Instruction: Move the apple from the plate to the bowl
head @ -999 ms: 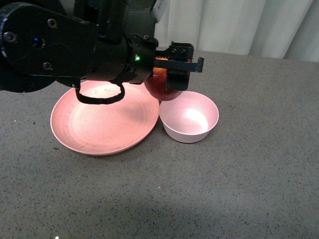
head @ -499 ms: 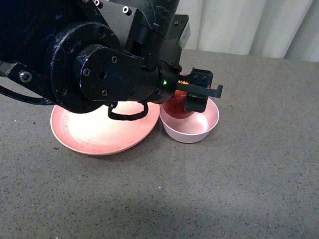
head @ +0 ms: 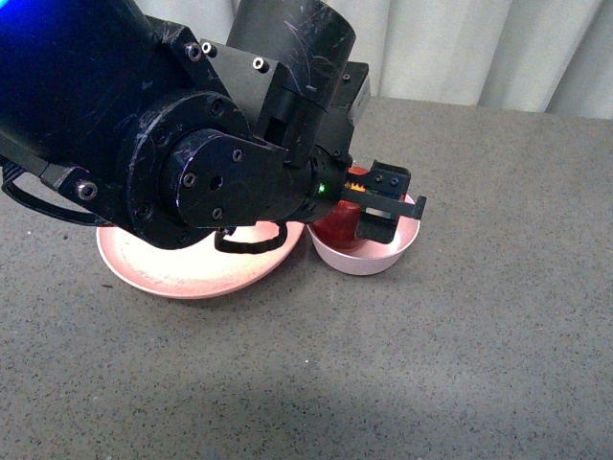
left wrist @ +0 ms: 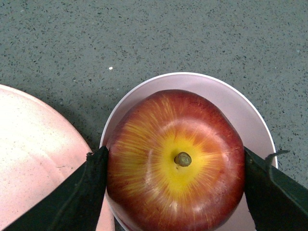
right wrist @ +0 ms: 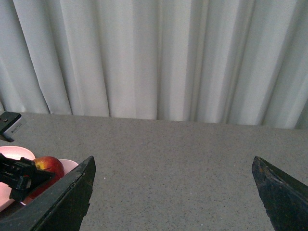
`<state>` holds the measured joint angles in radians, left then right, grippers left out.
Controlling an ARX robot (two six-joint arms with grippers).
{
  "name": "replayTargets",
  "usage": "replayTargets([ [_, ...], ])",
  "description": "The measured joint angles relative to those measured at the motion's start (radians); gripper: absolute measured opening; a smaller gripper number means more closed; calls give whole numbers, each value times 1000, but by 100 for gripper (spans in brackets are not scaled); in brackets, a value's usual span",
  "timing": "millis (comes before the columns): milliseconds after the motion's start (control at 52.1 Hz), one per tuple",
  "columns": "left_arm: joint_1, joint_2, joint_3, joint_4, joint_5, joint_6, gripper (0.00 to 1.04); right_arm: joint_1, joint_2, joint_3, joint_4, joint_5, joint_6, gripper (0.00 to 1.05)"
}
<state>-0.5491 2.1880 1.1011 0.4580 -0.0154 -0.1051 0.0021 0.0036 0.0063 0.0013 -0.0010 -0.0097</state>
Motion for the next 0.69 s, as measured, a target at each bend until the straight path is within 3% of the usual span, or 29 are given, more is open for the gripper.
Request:
replayTargets([
  [173,2,0,-2,22,0,3,100,0,0,0,0,0,0,95],
  [692,67,-224,-270,224,-66,-6,98,0,0,0,0,0,0,95],
])
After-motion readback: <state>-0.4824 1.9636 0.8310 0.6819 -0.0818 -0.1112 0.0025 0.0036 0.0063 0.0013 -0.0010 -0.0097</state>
